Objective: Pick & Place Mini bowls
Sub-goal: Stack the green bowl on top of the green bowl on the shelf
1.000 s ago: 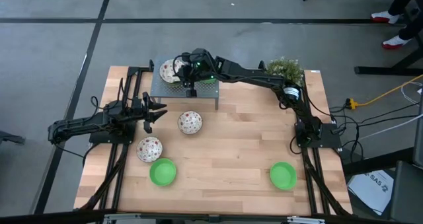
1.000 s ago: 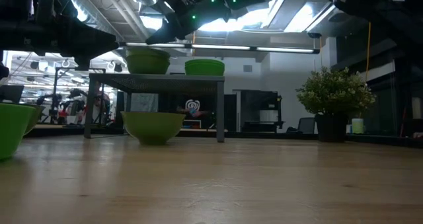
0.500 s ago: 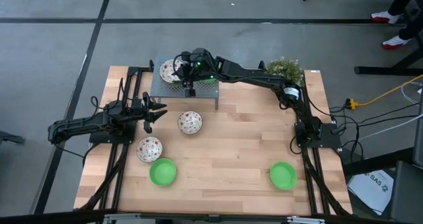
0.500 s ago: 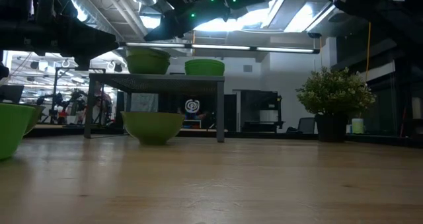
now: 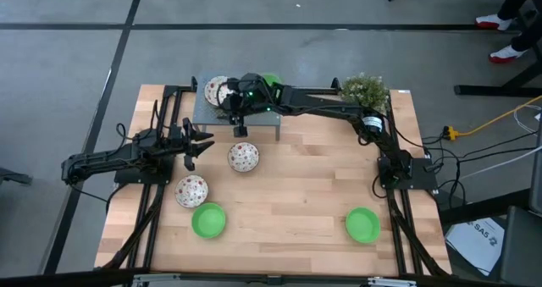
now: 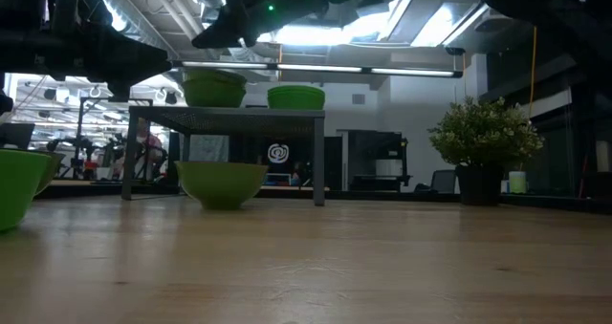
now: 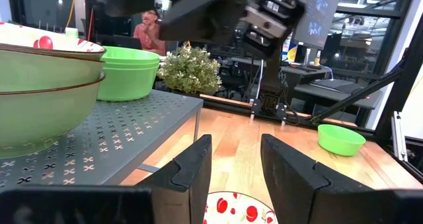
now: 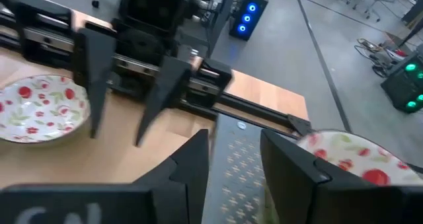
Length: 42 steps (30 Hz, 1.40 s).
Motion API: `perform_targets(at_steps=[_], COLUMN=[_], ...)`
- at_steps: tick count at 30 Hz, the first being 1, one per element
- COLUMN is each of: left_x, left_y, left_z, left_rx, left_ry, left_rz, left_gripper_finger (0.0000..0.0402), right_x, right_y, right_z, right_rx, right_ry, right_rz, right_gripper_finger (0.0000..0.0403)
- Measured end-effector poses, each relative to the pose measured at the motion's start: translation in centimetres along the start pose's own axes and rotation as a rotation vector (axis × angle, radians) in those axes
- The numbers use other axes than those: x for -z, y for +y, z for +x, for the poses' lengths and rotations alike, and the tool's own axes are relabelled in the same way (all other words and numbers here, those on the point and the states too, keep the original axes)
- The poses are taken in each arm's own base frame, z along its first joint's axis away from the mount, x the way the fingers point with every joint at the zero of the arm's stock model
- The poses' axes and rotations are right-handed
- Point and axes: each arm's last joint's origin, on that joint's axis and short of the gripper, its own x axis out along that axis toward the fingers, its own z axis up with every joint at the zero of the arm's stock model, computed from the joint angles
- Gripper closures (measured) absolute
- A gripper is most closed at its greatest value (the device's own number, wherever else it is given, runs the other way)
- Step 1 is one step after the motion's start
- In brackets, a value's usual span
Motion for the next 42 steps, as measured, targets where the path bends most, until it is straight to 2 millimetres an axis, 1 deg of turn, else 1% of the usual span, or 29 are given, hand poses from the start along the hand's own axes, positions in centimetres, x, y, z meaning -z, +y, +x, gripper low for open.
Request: perform_targets(at_steps=[10, 15, 19, 27, 31, 37, 42], left_x=[0.0, 0.0, 0.0, 0.0, 0.0, 0.0, 0.0], left_y=[0.0, 0.0, 0.0, 0.0, 0.0, 0.0, 0.0], left_z=[0.0, 0.0, 0.0, 0.0, 0.0, 0.0, 0.0], left_rx=[0.0, 0.0, 0.0, 0.0, 0.0, 0.0, 0.0], left_ry=[0.0, 0.0, 0.0, 0.0, 0.0, 0.0, 0.0], left_rz=[0.0, 0.0, 0.0, 0.0, 0.0, 0.0, 0.0], left_gripper_finger=[0.0276, 0.0276, 0.0276, 0.0276, 0.0276, 0.0276, 0.0276], right_x=[-1.4, -1.8, -2.0, -3.3, -3.7, -3.7, -3.1], right_y=[2.9, 5.0, 7.4, 13.7, 16.3, 19.6, 22.1], right_z=[0.5, 0.6, 0.7, 0.3, -0.2, -1.3, -2.7], right_rx=[-0.059, -0.113, -0.147, -0.243, -0.288, -0.351, -0.38], right_ry=[-0.016, 0.03, 0.11, 0.232, 0.297, 0.44, 0.625], right_rz=[-0.015, 0.072, 0.159, 0.206, 0.244, 0.306, 0.373], right_gripper_finger=[0.0267, 0.0267, 0.0267, 0.0267, 0.0267, 0.0267, 0.0267])
